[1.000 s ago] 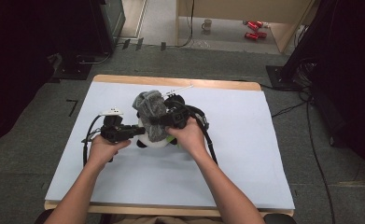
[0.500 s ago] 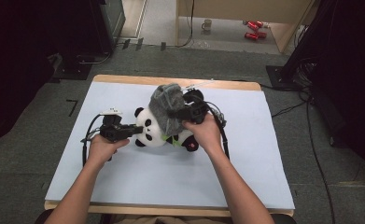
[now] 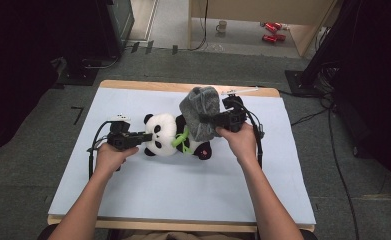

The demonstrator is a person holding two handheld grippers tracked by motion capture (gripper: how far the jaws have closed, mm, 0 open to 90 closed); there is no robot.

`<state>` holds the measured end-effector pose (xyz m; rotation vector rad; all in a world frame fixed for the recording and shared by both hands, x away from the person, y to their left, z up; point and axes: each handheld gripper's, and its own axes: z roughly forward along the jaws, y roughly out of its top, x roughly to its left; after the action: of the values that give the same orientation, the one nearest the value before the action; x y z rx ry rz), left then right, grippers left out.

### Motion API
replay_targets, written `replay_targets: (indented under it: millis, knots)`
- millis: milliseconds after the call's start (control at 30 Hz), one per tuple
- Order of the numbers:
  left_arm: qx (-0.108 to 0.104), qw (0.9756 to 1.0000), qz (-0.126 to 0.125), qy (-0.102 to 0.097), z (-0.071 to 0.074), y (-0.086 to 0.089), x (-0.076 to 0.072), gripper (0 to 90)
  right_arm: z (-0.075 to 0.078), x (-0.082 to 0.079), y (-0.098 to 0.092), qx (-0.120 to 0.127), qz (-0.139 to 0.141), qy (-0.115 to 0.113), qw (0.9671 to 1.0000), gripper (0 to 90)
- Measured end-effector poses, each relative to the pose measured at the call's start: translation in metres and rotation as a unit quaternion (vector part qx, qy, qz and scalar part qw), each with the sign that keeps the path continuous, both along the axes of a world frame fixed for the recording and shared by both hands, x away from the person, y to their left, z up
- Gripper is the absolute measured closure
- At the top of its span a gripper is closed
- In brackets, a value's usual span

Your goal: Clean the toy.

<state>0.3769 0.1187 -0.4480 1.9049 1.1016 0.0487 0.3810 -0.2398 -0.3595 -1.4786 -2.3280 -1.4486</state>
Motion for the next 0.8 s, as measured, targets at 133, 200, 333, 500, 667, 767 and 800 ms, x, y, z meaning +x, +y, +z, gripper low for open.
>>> replay_targets:
  millis: [133, 200, 333, 500, 667, 767, 800]
  knots:
    - [0.0, 1.0, 0.005, 0.004, 0.0, -0.001, 0.001, 74.2, -0.019, 0.0, -0.013, -0.006, -0.014, 0.002, 0.9999, 78.0]
    - [-0.002, 1.0, 0.007, 0.005, -0.001, -0.001, 0.002, 74.2, -0.027, 0.0, -0.017, -0.008, -0.017, 0.004, 0.9998, 78.1]
    - [-0.004, 0.9999, 0.009, 0.007, -0.002, 0.0, 0.002, 74.2, -0.037, -0.002, -0.019, -0.01, -0.018, 0.007, 0.9998, 78.1]
    - [-0.004, 0.9999, 0.006, 0.007, -0.002, 0.001, 0.002, 74.2, -0.045, -0.004, -0.026, -0.004, -0.021, 0.015, 0.9997, 78.1]
    - [-0.004, 0.9999, 0.007, 0.008, -0.002, 0.001, 0.002, 74.1, -0.054, -0.007, -0.036, -0.01, -0.029, 0.029, 0.9991, 78.2]
    - [-0.004, 0.9999, 0.006, 0.008, -0.002, 0.001, 0.002, 74.1, -0.06, -0.007, -0.041, -0.02, -0.035, 0.039, 0.9984, 78.2]
    - [-0.004, 0.9999, 0.006, 0.008, -0.002, 0.001, 0.002, 74.0, -0.06, -0.007, -0.042, -0.023, -0.036, 0.044, 0.9981, 78.2]
